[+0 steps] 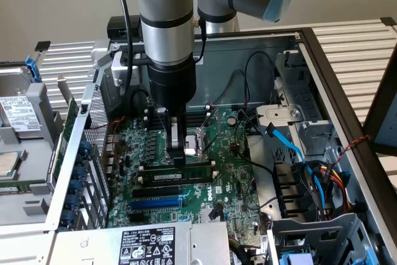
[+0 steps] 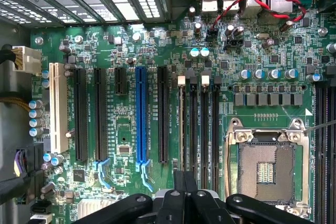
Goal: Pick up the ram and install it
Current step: 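Press down the ram until it locks into place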
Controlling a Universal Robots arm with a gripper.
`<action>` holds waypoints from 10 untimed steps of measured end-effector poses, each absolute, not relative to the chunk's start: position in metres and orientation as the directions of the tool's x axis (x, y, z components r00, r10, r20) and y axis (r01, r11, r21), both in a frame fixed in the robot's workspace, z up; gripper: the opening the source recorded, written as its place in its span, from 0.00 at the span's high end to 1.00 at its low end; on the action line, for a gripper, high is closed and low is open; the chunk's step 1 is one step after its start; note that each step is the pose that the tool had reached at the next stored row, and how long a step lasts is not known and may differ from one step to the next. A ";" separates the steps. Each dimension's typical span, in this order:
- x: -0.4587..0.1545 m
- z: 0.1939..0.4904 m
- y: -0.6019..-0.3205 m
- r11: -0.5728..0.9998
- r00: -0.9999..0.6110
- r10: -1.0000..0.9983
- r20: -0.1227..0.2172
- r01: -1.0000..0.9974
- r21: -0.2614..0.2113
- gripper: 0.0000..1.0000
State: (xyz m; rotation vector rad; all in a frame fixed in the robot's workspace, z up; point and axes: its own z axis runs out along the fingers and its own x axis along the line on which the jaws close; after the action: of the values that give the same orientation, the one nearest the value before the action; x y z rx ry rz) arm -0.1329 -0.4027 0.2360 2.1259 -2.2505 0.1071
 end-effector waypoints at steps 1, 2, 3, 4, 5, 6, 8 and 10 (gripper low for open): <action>-0.133 0.236 -0.403 0.056 -0.058 -0.995 0.080 -0.998 -0.020 0.89; -0.133 0.236 -0.403 0.056 -0.058 -0.995 0.079 -0.998 -0.020 0.89; -0.133 0.235 -0.403 0.056 -0.058 -0.995 0.079 -0.998 -0.020 0.89; -0.133 0.235 -0.403 0.056 -0.057 -0.995 0.079 -0.998 -0.020 0.89; -0.133 0.234 -0.403 0.056 -0.058 -0.995 0.079 -0.998 -0.020 0.89; -0.133 0.234 -0.403 0.056 -0.057 -0.995 0.080 -0.998 -0.020 0.89; -0.133 0.234 -0.403 0.056 -0.058 -0.995 0.079 -0.998 -0.020 0.89; -0.133 0.234 -0.403 0.056 -0.058 -0.995 0.079 -0.998 -0.020 0.89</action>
State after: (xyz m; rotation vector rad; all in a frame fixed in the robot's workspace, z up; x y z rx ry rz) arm -0.1330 -0.4028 0.2341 2.1258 -2.2505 0.1072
